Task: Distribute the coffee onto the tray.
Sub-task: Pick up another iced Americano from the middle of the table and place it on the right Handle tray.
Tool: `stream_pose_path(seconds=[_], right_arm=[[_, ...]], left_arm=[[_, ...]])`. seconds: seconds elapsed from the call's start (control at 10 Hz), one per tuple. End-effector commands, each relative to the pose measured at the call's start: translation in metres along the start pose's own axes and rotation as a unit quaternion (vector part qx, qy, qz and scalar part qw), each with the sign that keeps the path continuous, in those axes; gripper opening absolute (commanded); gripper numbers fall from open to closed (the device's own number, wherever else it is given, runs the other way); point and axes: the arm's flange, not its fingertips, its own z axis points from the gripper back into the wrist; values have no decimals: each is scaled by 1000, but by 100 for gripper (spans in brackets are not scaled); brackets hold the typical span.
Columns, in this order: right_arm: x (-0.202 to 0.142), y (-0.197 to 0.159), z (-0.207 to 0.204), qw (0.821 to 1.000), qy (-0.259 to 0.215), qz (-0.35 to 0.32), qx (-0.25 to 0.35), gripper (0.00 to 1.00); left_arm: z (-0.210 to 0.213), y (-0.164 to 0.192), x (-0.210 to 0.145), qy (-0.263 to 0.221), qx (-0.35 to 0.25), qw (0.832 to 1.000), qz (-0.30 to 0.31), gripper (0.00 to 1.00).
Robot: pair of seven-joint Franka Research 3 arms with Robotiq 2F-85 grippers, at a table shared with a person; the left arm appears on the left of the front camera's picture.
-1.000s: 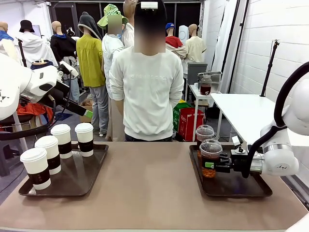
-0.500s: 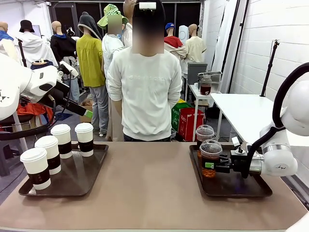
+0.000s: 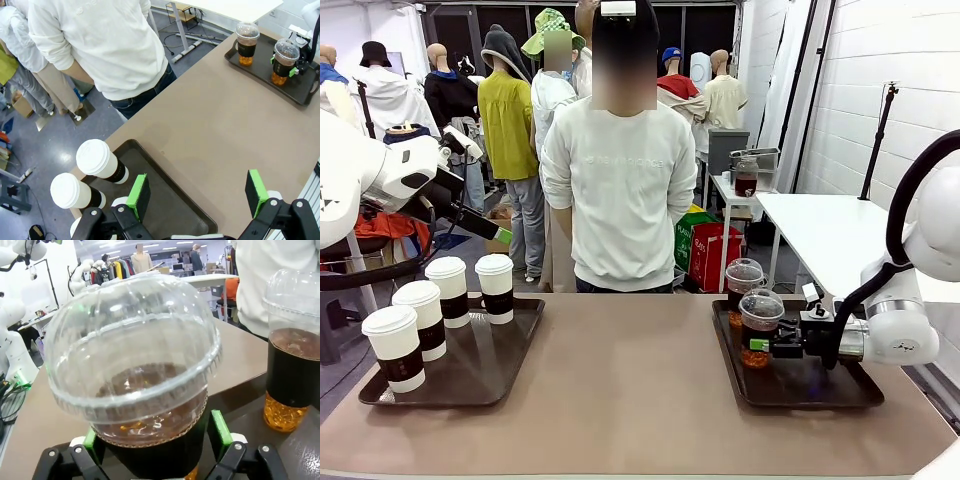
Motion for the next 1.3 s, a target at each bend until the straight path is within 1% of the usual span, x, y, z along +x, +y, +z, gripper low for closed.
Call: stream_pose_path(seconds=[0.0,0.6,0.9,1.2], right_arm=[[3,8,4,1000,-11,-19,-16,100],[-5,27,34,998,-18,-29,-56,100],[0,35,50,997,-9,-31,-76,100],[4,39,55,996,1,-36,-82,100]], left_arm=[[0,1,0,-2,-2,1000,-1,100],[0,1,0,-2,-2,1000,-1,100],[0,1,0,-2,-2,1000,-1,100],[0,1,0,-2,-2,1000,-1,100]])
